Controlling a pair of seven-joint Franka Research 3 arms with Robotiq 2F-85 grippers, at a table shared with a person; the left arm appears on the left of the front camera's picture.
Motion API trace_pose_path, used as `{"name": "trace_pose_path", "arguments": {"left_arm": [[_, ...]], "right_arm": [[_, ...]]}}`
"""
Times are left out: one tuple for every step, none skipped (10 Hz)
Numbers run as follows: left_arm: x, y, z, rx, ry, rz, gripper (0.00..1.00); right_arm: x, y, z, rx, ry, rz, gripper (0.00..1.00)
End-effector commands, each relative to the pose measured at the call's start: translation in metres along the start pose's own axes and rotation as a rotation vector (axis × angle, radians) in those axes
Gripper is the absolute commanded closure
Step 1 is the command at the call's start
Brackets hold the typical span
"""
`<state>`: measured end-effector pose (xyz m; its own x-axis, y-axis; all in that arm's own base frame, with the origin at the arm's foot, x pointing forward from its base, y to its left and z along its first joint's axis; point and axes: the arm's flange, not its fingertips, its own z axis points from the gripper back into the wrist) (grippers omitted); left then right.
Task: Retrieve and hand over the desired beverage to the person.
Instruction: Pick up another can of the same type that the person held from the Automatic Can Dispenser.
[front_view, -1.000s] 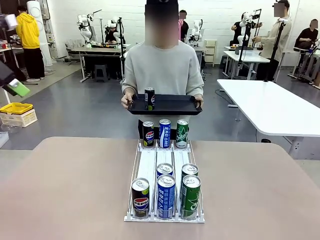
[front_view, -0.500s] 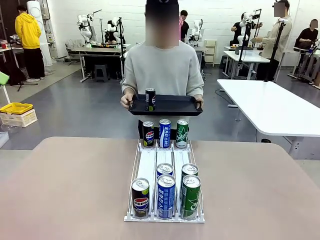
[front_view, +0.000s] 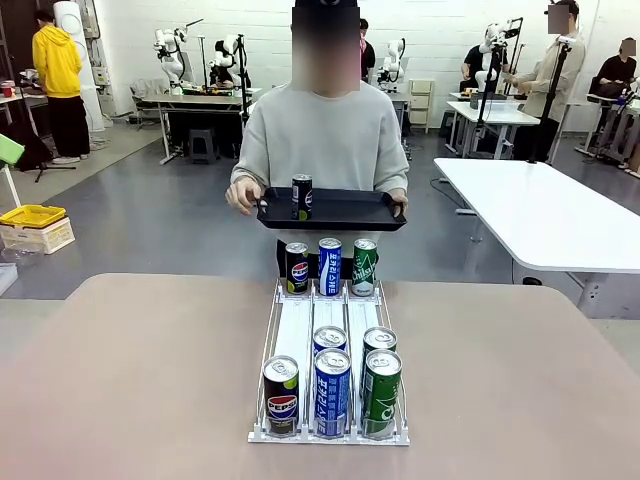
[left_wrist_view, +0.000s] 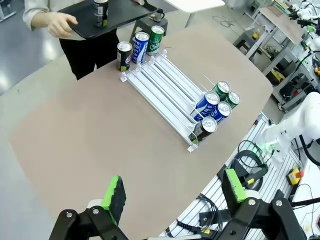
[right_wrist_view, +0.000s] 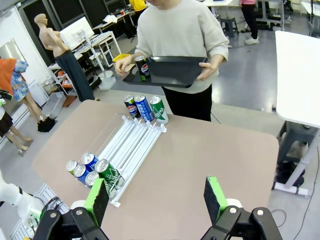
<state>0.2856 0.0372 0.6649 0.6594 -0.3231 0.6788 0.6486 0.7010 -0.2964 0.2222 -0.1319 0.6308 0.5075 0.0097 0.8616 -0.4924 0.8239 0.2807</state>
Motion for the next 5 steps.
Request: {"name": "trace_pose_path", "arguments": {"left_arm": [[-0.0019,0.0034,0.0027,-0.008,-0.012,-0.014,0.00],[-0.0019,0.0034,0.0027,-0.008,-0.012,-0.014,0.00],[-0.0019,0.0034,0.0027,-0.008,-0.012,-0.014,0.00],[-0.0019,0.0034,0.0027,-0.008,-0.012,-0.014,0.00],[-0.0019,0.0034,0.0027,-0.008,-0.012,-0.014,0.00]], "right_arm": [[-0.0009,-0.0007,-0.0024,0.023,-0.008,0.008,0.00],[-0.0009,-0.0007,-0.0024,0.023,-0.008,0.008,0.00],[-0.0009,-0.0007,-0.0024,0.023,-0.008,0.008,0.00],[-0.0009,-0.0007,-0.0024,0.023,-0.008,0.008,0.00],[-0.0009,-0.0007,-0.0024,0.023,-0.008,0.008,0.00]]}}
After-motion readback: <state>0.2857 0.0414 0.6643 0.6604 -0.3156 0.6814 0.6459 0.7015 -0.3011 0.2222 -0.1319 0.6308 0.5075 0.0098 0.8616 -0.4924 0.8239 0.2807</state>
